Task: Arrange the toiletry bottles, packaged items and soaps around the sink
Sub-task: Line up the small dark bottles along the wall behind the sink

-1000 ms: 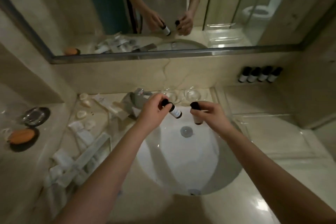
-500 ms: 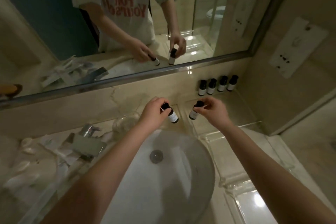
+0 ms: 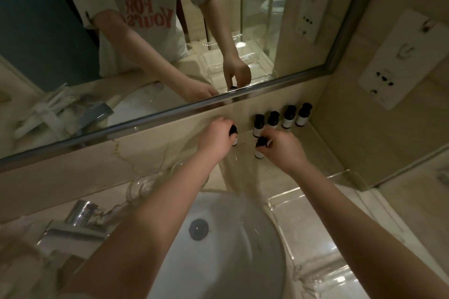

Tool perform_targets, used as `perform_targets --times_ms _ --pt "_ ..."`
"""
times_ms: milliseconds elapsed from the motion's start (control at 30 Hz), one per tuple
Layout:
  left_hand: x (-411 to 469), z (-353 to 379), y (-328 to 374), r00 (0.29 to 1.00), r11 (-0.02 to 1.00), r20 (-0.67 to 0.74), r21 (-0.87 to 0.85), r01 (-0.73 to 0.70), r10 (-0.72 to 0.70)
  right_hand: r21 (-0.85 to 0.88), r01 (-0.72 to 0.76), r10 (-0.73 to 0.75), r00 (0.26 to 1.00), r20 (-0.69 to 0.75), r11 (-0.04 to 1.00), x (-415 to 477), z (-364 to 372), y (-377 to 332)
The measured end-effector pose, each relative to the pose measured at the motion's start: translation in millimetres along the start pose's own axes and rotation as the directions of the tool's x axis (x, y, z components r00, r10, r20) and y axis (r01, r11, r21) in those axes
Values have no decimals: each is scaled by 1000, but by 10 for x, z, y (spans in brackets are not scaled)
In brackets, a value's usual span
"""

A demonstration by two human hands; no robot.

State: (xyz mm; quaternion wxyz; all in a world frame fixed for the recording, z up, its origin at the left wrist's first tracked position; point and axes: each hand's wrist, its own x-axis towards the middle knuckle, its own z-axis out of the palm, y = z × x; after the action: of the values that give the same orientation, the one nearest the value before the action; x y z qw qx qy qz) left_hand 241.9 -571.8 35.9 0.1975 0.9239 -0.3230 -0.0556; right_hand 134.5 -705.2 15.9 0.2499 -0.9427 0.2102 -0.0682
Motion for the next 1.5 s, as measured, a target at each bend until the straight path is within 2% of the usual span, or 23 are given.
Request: perform_targets --times_ms 100,267,367,500,700,900,1500 --pt "49 77 -16 1000 1000 11 9 4 -4 -61 55 -54 998 19 997 46 -16 14" --pt "81 66 -43 1000 1000 16 22 -8 7 -277 225 -203 973 105 934 198 -124 -138" --pt "85 41 -81 1000 1000 -13 16 9 -9 -326 307 -287 952 110 894 354 -176 -261" --pt "79 13 -121 999 999 -20 16 35 -34 -383 351 -320 936 145 854 526 -187 -447" --pt "86 26 -127 1000 1000 -5 8 20 -20 -469 347 -282 937 204 812 638 -66 -514" --pt "96 43 -118 1000 1000 19 9 10 -10 -491 348 -292 938 188 799 653 -45 -473" --pt "60 25 -93 999 998 18 60 -34 33 -428 358 -308 933 184 830 634 -80 -420"
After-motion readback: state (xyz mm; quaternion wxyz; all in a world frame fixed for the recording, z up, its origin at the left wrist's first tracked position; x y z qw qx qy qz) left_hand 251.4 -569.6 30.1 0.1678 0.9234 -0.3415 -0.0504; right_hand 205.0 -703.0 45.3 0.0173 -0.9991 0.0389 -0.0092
